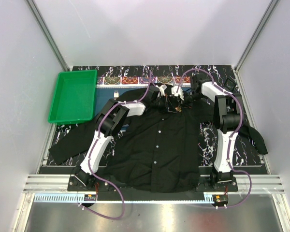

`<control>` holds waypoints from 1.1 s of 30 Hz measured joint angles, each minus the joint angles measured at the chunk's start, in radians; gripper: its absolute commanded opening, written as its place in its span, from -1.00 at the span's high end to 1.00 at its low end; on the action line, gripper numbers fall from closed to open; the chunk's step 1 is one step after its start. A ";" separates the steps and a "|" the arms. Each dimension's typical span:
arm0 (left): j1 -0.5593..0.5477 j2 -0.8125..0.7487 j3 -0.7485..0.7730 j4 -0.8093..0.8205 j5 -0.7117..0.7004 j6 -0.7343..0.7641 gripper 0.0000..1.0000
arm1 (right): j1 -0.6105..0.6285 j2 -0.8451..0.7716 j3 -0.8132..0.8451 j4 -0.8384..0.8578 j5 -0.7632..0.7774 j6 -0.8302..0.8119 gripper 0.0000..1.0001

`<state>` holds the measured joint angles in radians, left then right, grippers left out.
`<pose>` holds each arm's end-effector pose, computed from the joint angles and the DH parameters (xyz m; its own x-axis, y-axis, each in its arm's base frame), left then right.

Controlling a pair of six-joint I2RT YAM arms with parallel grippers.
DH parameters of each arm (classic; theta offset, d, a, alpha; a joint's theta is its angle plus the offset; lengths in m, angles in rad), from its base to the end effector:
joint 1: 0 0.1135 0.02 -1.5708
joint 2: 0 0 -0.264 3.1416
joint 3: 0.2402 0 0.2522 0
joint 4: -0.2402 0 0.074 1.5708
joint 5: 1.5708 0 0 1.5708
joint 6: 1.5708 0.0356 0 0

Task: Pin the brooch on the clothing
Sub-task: Pin the brooch to the clothes.

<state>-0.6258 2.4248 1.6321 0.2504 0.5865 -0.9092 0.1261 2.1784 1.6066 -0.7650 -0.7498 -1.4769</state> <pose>0.4119 -0.3220 0.1011 -0.9451 -0.1278 -0.3009 0.2057 0.4827 -0.8513 0.4259 0.0784 0.1508 0.1572 -0.7145 -0.6817 -0.9841 -0.0556 -0.1687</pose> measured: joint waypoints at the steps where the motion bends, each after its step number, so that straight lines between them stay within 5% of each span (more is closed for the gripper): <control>1: 0.000 0.000 0.001 -0.003 0.000 0.002 1.00 | 0.002 0.002 0.005 -0.007 0.004 0.000 1.00; 19: -0.001 0.000 -0.003 0.000 -0.002 -0.023 1.00 | 0.036 0.028 0.077 -0.088 0.098 -0.011 1.00; 33: 0.008 -0.060 -0.178 0.211 0.001 -0.143 0.50 | 0.051 0.031 0.088 -0.095 0.139 -0.005 1.00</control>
<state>-0.6182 2.3646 1.4540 0.4614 0.5877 -1.0527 0.1776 2.2093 1.6943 -0.8604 -0.6109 -1.4815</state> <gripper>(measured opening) 0.234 0.009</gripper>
